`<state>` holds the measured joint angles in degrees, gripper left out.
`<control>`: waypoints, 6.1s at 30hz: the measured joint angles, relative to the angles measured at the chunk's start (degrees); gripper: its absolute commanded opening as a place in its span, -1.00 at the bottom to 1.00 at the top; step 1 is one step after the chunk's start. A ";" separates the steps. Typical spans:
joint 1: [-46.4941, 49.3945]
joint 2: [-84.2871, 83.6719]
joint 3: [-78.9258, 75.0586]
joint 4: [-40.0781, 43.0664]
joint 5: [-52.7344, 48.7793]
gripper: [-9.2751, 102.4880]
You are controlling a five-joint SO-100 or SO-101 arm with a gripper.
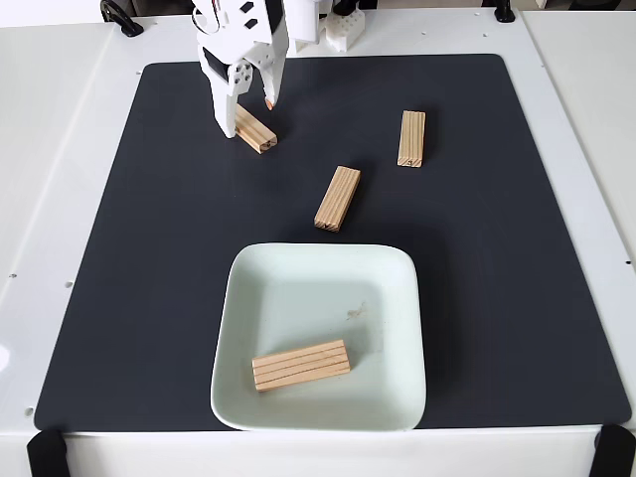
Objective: Pick up the wooden block and place them on the plate.
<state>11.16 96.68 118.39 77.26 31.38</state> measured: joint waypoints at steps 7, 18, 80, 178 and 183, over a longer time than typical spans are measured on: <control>1.41 0.00 0.00 0.00 0.00 -0.34; 0.97 -3.08 -2.37 0.00 0.00 -0.34; -21.71 -35.68 -60.21 -30.85 -23.03 -0.84; -46.32 26.37 9.05 -11.25 -85.25 -0.42; -46.32 26.37 9.05 -11.25 -85.25 -0.29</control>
<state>-35.16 123.05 127.44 66.01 -53.88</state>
